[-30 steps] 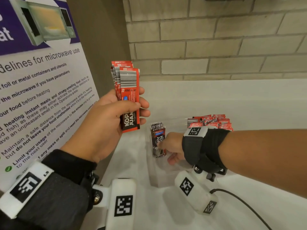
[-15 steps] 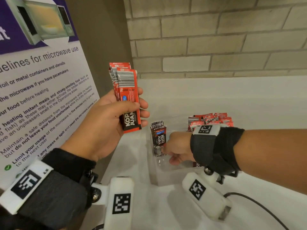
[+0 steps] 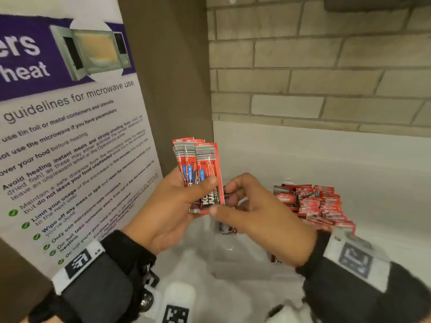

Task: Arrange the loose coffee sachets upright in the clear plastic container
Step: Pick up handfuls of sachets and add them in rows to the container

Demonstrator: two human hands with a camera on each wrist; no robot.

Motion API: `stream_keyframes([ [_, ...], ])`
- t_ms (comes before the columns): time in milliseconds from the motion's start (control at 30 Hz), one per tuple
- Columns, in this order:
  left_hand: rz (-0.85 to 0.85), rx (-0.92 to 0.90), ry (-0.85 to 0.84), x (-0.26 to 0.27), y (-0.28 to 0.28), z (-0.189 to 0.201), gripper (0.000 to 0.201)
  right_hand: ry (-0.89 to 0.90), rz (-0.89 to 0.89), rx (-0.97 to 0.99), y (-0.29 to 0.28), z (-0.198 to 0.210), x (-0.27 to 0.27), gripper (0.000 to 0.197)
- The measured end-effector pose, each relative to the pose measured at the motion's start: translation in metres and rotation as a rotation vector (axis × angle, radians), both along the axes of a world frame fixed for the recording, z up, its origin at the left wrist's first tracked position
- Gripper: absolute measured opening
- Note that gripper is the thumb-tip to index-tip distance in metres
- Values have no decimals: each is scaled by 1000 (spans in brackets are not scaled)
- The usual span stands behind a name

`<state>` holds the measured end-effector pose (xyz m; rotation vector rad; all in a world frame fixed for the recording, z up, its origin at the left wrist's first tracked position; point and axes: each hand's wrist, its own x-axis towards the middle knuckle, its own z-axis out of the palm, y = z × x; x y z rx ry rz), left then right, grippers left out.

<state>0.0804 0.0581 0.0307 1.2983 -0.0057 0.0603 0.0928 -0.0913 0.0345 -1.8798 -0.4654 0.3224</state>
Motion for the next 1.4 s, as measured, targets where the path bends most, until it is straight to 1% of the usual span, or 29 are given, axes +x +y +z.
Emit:
stream_keyframes([
  [67, 7, -39, -4, -1, -11, -4, 36, -31, -43, 139, 6, -7, 4, 27],
  [133, 24, -105, -23, 0, -20, -3, 34, -44, -91, 262, 7, -12, 11, 21],
  [233, 79, -216, -33, 3, -27, -5, 29, -49, -133, 377, 6, -20, 18, 17],
  [333, 151, -200, -51, 5, -31, -7, 31, -122, -233, 452, 2, -23, 23, 13],
  [367, 172, -190, -52, 5, -32, -8, 31, -155, -275, 465, -1, -23, 24, 16],
  [433, 199, -181, -54, 4, -35, -8, 30, -275, -313, 418, -5, -22, 28, 18],
  [467, 207, -177, -60, 4, -36, -7, 30, -341, -305, 364, -7, -20, 29, 17],
  [533, 207, -169, -86, 2, -38, -5, 32, -433, -252, 233, -9, -21, 27, 25],
  [600, 199, -195, -114, -1, -37, -2, 39, -459, -185, 110, -12, -22, 24, 30],
  [667, 204, -252, -129, -2, -32, 2, 43, -440, -113, 77, -13, -21, 19, 30],
  [700, 205, -280, -131, -2, -31, 3, 43, -423, -83, 91, -14, -20, 18, 30],
  [767, 219, -304, -135, -4, -28, 6, 42, -379, -46, 142, -17, -18, 15, 32],
  [833, 262, -260, -150, -5, -25, 10, 38, -362, -15, 195, -19, -14, 14, 35],
  [900, 314, -199, -172, -6, -24, 12, 28, -318, -1, 267, -20, -9, 13, 34],
  [967, 352, -170, -185, -8, -24, 14, 20, -289, -72, 427, -22, -2, 13, 37],
  [1033, 365, -156, -167, -11, -25, 11, 20, -282, -185, 621, -27, 8, 16, 37],
  [1067, 357, -145, -146, -14, -25, 7, 20, -296, -217, 678, -30, 13, 19, 34],
  [1100, 344, -136, -120, -16, -26, 3, 21, -324, -232, 690, -34, 18, 22, 31],
  [1167, 330, -138, -68, -22, -28, -4, 20, -424, -258, 603, -43, 30, 29, 28],
  [1267, 365, -160, -50, -29, -22, -4, 22, -651, -273, 320, -56, 50, 32, 31],
  [1300, 376, -157, -63, -31, -18, -3, 21, -689, -259, 217, -58, 54, 33, 32],
  [1333, 385, -151, -79, -33, -13, -2, 21, -688, -231, 125, -58, 54, 33, 31],
  [1400, 399, -143, -114, -37, -4, 2, 20, -631, -171, -46, -52, 46, 31, 30],
])
